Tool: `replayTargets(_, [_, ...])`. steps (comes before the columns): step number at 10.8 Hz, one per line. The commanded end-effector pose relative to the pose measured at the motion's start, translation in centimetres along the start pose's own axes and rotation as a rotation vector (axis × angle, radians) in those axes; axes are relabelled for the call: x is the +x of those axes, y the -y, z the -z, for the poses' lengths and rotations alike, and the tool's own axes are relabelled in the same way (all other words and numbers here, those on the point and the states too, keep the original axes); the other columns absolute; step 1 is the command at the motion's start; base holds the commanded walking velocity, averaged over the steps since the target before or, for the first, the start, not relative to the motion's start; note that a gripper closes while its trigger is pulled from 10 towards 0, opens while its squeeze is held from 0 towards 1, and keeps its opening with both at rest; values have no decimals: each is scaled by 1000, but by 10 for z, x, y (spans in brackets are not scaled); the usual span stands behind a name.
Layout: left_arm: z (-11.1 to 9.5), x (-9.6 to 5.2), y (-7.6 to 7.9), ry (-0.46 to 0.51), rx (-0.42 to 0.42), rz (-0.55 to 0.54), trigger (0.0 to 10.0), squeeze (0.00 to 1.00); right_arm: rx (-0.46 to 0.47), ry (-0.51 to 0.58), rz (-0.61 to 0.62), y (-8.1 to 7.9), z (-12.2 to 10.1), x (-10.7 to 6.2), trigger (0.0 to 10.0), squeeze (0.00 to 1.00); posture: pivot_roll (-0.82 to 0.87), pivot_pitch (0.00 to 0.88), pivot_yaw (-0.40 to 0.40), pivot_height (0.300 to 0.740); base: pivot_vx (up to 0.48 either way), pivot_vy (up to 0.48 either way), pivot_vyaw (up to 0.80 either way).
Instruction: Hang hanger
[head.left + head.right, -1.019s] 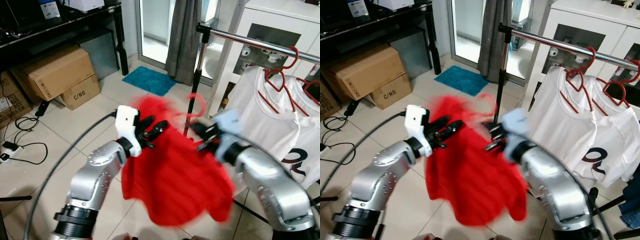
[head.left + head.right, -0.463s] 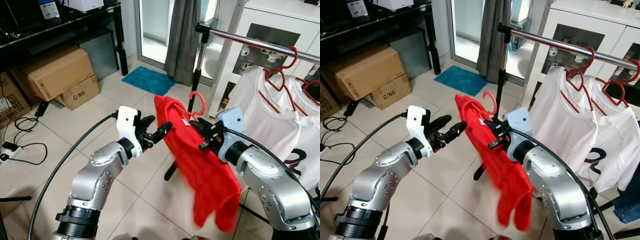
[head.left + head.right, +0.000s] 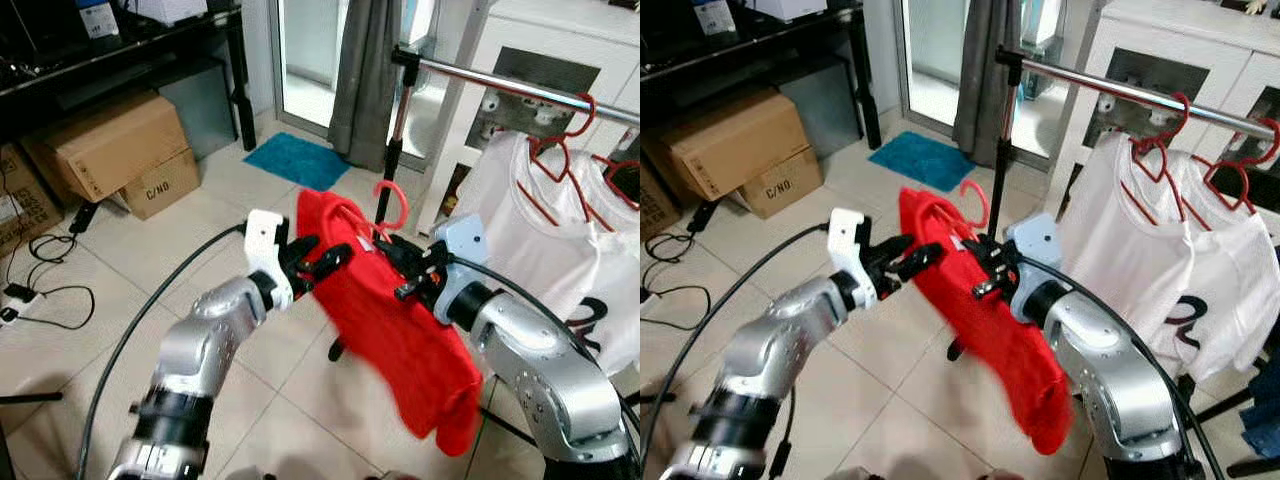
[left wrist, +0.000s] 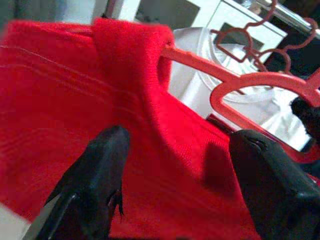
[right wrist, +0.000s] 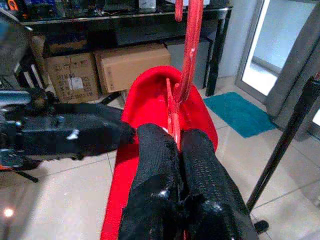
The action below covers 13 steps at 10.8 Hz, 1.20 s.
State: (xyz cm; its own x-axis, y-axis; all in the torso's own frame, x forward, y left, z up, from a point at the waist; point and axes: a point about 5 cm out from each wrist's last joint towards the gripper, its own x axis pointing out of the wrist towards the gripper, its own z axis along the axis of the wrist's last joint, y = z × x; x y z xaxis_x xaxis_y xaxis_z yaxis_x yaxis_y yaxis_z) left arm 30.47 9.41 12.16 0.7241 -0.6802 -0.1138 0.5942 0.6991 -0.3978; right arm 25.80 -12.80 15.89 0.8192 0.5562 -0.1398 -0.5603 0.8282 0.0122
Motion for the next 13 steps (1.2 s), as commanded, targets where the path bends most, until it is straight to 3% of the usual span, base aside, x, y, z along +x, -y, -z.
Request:
replayTargets(1, [-5,3,1,7,-6,37,10000,0,-9,39,-34,-5,-9,-1,0,0,-119,0,9,740,0,0,0])
replayTargets(2, [-4,4,2,-8,-13,55,9686,0,-10,40,-38,-6,-9,-1,0,0,-122,0,11,740,0,0,0])
replayTargets(3, [-1,6,3,-23,-14,63,2196,0,-11,45,-49,-7,-10,-2,0,0,-125,0,13,740,0,0,0])
replayTargets(4, [1,8,3,-28,-12,71,0,0,-11,48,-59,-8,-10,-2,0,0,-127,0,14,740,0,0,0])
replayTargets(13, [1,7,-8,-30,-5,9,0,0,-16,48,-61,-8,-10,-2,0,0,-124,0,19,740,0,0,0])
